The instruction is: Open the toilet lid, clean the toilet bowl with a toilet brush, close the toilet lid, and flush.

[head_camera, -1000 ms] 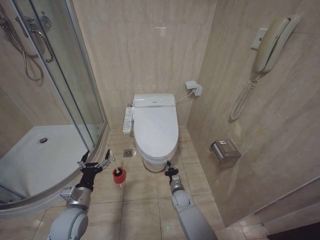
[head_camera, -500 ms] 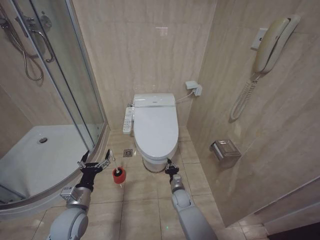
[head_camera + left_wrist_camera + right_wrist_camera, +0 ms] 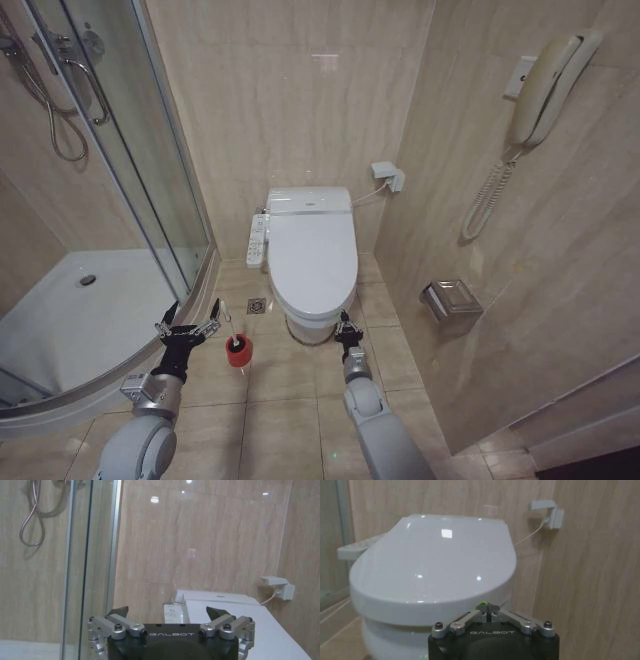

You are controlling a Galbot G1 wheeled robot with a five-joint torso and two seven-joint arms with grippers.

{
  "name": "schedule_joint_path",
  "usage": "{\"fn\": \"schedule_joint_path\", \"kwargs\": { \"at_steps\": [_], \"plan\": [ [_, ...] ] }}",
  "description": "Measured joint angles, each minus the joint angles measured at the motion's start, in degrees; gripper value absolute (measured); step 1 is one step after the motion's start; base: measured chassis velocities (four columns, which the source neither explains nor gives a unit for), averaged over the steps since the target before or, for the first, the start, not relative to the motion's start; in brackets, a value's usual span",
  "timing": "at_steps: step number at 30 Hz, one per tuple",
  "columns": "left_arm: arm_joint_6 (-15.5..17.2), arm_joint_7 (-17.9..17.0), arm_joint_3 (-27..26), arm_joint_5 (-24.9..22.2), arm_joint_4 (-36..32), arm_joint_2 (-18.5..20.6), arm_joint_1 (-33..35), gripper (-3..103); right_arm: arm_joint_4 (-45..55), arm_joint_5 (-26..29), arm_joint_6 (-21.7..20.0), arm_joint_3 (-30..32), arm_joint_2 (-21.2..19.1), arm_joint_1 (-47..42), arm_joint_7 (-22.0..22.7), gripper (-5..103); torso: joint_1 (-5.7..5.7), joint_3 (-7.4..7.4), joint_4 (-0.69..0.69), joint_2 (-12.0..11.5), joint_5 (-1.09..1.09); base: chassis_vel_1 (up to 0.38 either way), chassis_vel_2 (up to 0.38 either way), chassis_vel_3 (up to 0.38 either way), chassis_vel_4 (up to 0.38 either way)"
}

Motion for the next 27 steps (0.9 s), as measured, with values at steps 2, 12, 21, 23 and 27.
{"fn": "schedule_joint_path", "kwargs": {
  "at_steps": [2,12,21,23,27],
  "plan": [
    [0.0,0.0,0.0,0.0,0.0,0.0,0.0,100,1.0,0.0,0.0,0.0,0.0,-0.3,0.5,1,0.0,0.0,0.0,0.0,0.0,0.0,0.0,0.0,0.0],
    [0.0,0.0,0.0,0.0,0.0,0.0,0.0,100,9.3,3.7,-3.9,-0.6,0.0,-1.5,0.4,1,0.0,0.0,-0.01,0.0,0.0,0.0,0.0,0.0,0.0],
    [0.0,0.0,0.0,0.0,0.0,0.0,0.0,100,14.1,5.0,-7.4,-0.7,0.0,-1.4,-1.5,1,0.0,0.0,-0.02,0.0,-0.02,0.0,0.0,0.0,0.0],
    [0.0,0.0,0.0,0.0,0.0,0.0,0.0,100,14.7,4.7,-8.1,-0.6,0.0,-1.4,-1.6,1,0.0,0.0,-0.02,0.0,-0.02,0.0,0.0,0.0,0.0],
    [0.0,0.0,0.0,0.0,0.0,0.0,0.0,100,16.4,2.6,-9.4,0.1,0.0,-0.8,-0.9,1,-0.01,0.0,0.01,0.0,0.0,0.0,0.0,0.0,0.0]
  ]
}}
